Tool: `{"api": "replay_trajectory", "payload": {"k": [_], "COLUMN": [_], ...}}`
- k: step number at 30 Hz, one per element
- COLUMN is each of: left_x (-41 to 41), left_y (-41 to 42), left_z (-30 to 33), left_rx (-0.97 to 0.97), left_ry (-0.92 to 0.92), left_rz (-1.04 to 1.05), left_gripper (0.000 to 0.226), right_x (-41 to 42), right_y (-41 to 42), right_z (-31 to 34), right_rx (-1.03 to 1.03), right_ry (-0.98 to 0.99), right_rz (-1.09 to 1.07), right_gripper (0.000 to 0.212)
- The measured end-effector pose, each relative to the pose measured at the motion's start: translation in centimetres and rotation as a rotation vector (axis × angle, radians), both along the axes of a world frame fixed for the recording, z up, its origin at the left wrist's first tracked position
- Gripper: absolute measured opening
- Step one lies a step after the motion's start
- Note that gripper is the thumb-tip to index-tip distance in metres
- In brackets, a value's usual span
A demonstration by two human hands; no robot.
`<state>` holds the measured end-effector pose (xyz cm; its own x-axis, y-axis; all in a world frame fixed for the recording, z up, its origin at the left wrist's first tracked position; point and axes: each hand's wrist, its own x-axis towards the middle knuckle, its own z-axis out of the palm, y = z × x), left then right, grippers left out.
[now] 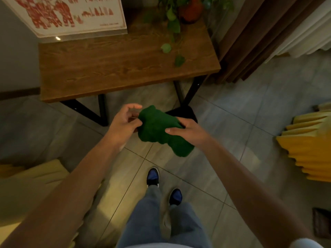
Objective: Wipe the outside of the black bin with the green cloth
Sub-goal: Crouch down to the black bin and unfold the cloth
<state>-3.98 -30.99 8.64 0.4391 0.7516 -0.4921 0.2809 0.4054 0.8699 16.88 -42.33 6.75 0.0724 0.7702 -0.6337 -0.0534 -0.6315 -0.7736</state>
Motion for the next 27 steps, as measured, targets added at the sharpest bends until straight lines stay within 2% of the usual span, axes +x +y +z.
{"api": "replay_trajectory", "payload": {"k": [8, 13, 17, 23, 27], "left_x": [1.5, 2.5, 3.3, 4.6, 5.8], "left_y": [-4.0, -7.6, -10.2, -10.3, -7.1], "left_z": [-7.6, -12.1, -15.9, -21.4, -26.0], "left_rx": [-0.129, -0.163, -0.200, -0.139, -0.303], "left_ry": [0.056, 0.094, 0.123, 0.203, 0.130], "left_rz": [0.063, 0.112, 0.204, 0.117, 0.015], "left_gripper": [0.037, 0.033, 0.022, 0.023, 0.030], "right_x": [1.0, 1.0, 0.9, 1.7, 2.7], "right_y": [-3.8, -6.7, -7.9, -8.7, -6.6], "right_z": [-6.4, -10.9, -13.9, -18.9, -23.5], "right_rx": [-0.070, -0.082, -0.048, -0.066, -0.070], "right_ry": [0.061, 0.181, 0.186, 0.230, 0.263], "right_rz": [-0.149, -0.209, -0.217, -0.248, -0.277], "right_gripper": [0.020, 0.022, 0.028, 0.032, 0.031]}}
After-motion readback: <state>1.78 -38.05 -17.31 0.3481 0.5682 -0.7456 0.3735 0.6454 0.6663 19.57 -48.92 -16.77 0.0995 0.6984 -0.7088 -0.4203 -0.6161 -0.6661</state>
